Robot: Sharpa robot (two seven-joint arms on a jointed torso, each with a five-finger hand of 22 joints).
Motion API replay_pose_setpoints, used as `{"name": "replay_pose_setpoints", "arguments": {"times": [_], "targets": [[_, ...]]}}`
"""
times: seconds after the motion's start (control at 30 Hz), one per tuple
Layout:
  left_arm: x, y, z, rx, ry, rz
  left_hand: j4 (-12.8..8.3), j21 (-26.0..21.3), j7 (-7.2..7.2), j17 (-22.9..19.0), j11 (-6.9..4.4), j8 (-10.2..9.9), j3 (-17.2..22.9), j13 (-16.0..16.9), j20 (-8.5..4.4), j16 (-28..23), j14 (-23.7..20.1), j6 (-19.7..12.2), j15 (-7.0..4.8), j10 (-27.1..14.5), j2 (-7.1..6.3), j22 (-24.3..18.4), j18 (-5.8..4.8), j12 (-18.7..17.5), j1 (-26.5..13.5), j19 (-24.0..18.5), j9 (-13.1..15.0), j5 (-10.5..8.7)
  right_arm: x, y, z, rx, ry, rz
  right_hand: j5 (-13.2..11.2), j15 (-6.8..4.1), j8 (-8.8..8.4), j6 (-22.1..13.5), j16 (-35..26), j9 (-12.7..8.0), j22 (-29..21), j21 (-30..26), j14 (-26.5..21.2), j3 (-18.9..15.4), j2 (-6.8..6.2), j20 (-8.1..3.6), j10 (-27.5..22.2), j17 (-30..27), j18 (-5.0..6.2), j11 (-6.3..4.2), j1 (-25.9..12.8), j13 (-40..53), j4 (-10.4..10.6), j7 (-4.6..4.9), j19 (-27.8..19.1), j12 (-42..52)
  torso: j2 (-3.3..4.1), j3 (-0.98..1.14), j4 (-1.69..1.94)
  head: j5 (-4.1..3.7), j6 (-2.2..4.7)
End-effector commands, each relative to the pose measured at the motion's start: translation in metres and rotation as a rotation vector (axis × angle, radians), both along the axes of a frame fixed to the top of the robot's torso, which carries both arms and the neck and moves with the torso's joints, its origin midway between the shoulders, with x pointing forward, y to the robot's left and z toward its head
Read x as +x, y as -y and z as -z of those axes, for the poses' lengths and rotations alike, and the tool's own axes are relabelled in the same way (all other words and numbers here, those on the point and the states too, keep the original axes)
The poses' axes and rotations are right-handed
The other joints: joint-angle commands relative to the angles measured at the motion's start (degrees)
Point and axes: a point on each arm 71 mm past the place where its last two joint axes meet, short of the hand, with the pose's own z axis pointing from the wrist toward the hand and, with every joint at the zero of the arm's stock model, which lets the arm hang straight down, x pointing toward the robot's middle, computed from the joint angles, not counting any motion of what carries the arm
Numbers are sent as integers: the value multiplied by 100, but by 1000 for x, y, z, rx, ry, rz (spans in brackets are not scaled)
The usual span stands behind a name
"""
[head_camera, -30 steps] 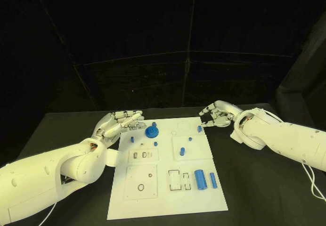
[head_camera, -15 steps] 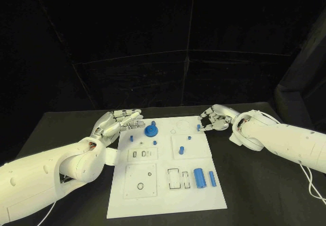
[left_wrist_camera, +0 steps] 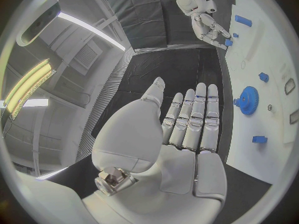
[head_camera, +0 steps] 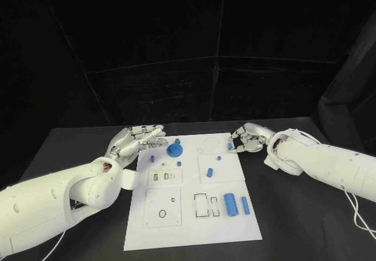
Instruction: Assemble the parts on the task board
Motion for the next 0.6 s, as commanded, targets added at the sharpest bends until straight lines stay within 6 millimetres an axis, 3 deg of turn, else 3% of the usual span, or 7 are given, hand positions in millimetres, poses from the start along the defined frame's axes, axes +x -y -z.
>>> {"name": "replay_pose_setpoints", "arguments": {"times": [0.03,0.6], "targets": [[0,1,-2,-2,12,8,-29,-20,165,7,4,-39,10,-5,9,-26,49,49,3,45,40,-7,39,-29,4,44,-2,-30,0,-2,2,-2,-8,-17,-62,2,44,56,22,3,4,27,520,20,92,-11,41,1176,-92,-21,3,-6,-43,-8,38,30,-2,5,-1,7,-9],[0,0,-1,0,10,6,-44,-26,165,7,3,-40,19,-5,7,-35,55,53,2,49,53,-11,39,-33,13,51,-2,-30,2,-5,5,-9,-7,-25,-321,-25,92,290,26,-3,44,43,524,164,294,-33,96,1194,-98,-54,49,46,-121,-43,57,91,-1,7,-1,13,-13]]}}
